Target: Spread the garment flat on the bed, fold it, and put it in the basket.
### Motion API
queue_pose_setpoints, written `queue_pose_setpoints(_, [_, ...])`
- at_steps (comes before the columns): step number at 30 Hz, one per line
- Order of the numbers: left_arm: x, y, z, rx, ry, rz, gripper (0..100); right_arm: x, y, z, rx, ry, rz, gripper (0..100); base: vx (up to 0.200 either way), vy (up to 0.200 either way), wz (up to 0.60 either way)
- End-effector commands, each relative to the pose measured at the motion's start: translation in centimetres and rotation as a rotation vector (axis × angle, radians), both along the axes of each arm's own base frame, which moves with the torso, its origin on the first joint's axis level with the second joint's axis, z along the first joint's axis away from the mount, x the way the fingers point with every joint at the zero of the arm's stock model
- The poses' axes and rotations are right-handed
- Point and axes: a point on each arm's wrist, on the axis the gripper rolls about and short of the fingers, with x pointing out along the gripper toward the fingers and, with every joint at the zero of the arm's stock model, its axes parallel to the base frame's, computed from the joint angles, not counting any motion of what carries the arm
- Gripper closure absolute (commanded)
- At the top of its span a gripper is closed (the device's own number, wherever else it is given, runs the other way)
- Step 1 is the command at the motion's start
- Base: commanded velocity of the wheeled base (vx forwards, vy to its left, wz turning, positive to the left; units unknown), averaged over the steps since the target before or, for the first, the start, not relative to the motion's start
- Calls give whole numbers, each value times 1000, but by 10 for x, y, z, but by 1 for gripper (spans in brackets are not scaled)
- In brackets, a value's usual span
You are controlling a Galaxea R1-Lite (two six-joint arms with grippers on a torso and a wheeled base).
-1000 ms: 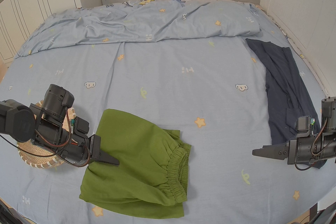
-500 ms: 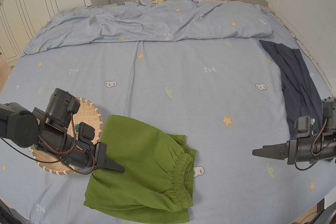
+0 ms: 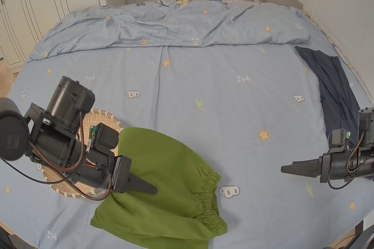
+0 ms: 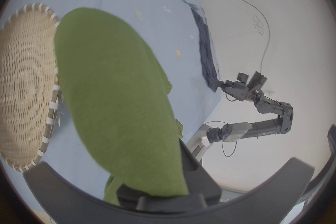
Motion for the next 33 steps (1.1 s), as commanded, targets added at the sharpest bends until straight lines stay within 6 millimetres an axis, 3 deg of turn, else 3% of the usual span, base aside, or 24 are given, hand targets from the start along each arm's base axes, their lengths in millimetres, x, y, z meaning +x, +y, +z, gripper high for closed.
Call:
queue_pose_setpoints(1, [-4,-8,33,-15,-103,-74,100,0,0,0,-1,1,-2,0,0,0,0])
queue_pose_setpoints(4, [1,-2,42,-8,-161,-76,100,0,0,0,-1,0,-2,0,0,0,0])
queue_pose_setpoints(9, [18,27,63,-11,-282,24,100,0,-1,0,-1,0,-5,0,0,0,0])
queue_pose_setpoints(11, [21,51,78,-17,-364,110,100,1,-1,0,1,-2,-7,0,0,0,0])
queue_pose_setpoints(15, [31,85,91,-24,-467,246,100,1,-1,0,0,-3,-8,0,0,0,0])
queue_pose_setpoints(22, [43,125,98,-31,-566,392,100,2,-2,0,0,-5,-11,0,0,0,0])
queue_pose_setpoints(29, [42,139,98,-71,-547,419,100,2,-2,0,0,-5,-11,0,0,0,0])
queue_pose_setpoints(33, [40,150,86,-54,-497,475,100,1,-1,0,0,-3,-5,0,0,0,0])
